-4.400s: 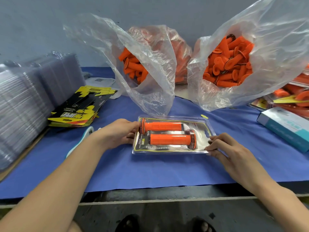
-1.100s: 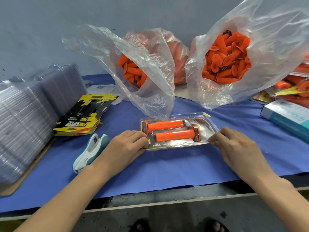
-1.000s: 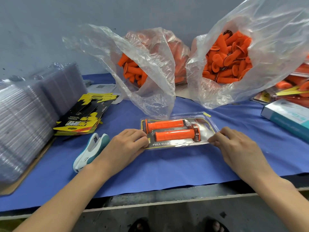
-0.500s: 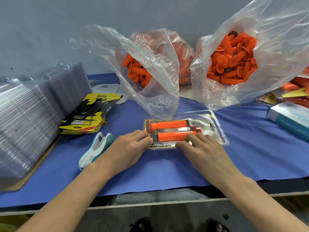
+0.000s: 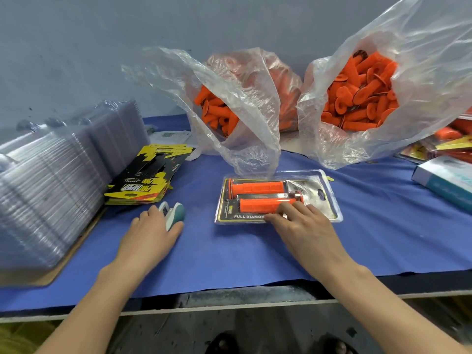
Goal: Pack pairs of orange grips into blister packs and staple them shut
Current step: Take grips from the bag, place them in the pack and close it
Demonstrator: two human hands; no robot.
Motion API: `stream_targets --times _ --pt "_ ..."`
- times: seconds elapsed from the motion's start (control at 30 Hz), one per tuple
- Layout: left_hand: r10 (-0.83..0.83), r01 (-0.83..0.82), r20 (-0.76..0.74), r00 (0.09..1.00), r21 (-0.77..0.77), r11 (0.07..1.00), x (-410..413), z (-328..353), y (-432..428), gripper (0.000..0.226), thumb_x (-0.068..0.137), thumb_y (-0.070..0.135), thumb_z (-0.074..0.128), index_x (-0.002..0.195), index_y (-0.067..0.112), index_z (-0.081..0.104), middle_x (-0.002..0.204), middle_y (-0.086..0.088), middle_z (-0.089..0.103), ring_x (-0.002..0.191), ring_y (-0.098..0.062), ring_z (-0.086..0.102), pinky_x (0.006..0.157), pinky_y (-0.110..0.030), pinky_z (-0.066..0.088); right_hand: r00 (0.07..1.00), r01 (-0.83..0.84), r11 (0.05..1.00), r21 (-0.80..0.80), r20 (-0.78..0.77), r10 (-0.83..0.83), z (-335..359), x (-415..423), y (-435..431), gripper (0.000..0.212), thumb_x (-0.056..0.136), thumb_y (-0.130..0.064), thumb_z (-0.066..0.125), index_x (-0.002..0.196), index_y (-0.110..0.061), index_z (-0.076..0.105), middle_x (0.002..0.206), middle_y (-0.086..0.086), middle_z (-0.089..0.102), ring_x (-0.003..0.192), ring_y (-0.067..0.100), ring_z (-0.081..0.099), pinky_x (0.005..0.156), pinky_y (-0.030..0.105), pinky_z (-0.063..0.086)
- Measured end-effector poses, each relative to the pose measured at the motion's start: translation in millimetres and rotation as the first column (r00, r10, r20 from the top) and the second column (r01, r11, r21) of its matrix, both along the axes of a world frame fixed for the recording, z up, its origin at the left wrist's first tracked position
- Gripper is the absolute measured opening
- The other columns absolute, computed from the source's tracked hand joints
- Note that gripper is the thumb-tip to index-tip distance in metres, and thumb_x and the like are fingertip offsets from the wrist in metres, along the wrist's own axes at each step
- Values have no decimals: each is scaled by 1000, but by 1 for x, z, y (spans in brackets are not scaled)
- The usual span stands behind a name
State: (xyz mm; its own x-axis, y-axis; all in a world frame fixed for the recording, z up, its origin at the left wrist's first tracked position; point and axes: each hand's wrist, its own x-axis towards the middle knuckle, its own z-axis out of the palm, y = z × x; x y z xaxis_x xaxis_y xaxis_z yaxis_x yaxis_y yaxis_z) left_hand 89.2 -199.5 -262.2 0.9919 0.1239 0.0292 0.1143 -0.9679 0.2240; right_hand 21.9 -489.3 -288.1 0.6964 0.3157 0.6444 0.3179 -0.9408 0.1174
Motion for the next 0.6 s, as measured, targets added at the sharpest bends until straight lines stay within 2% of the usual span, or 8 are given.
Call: stream_targets --times 0.07,0.1,0.13,0.17,0.2,0.27,0.4,0.6 --pt "-6 -21 -75 997 -359 933 2 13 -1 55 86 57 56 98 3 57 96 -20 66 86 -35 62 76 -45 50 1000 12 999 41 1 -12 0 1 1 33 71 -4 79 97 -23 73 87 -2 61 77 23 59 64 33 47" --pt "-31 -73 -156 987 -617 783 -2 21 -3 57 84 56 58 98 1 62 89 -21 68 79 -36 67 71 -47 55 1000 15 998 65 -4 -15 0 3 1 32 71 -5 79 97 -23 73 87 -2 61 77 23 59 64 33 47" --pt "-101 -154 -254 962 -807 570 -8 27 -6 56 81 55 63 100 2 68 85 -20 69 73 -34 69 63 -46 58 1000 18 996 90 -13 -17 0 5 1 31 73 -5 79 97 -23 74 87 -3 61 77 24 59 64 34 48" --pt "-216 -222 -324 921 -892 393 -14 32 -10 53 78 52 67 101 5 71 85 -18 69 67 -32 69 54 -41 57 999 23 993 114 -30 -20 1 7 0 28 75 -7 79 96 -24 74 88 -3 62 78 25 60 63 36 51" --pt "-334 -267 -363 870 -916 299 -22 35 -15 50 75 50 69 102 9 73 86 -16 68 62 -30 65 49 -35 53 998 30 991 128 -50 -24 1 9 0 25 77 -8 79 96 -25 74 88 -3 62 78 26 61 63 38 52" --pt "-496 -311 -397 772 -917 250 -35 39 -30 48 75 47 68 109 14 72 89 -15 64 56 -24 56 44 -27 46 996 39 990 135 -80 -29 1 11 1 22 80 -11 78 95 -26 74 89 -4 62 80 26 61 64 40 53" --pt "-580 -365 -432 691 -901 236 -49 43 -51 42 89 46 55 119 17 63 89 -17 59 54 -22 49 42 -23 42 996 40 987 157 -91 -26 3 12 1 23 80 -11 78 96 -28 75 88 -5 62 78 25 60 62 38 52" --pt "-517 -353 -406 753 -913 204 -51 34 -69 43 91 52 54 108 15 65 78 -12 56 52 -19 48 41 -23 41 996 29 995 98 -89 -20 5 8 1 26 80 -10 74 98 -28 74 90 -4 62 80 25 59 64 39 51"
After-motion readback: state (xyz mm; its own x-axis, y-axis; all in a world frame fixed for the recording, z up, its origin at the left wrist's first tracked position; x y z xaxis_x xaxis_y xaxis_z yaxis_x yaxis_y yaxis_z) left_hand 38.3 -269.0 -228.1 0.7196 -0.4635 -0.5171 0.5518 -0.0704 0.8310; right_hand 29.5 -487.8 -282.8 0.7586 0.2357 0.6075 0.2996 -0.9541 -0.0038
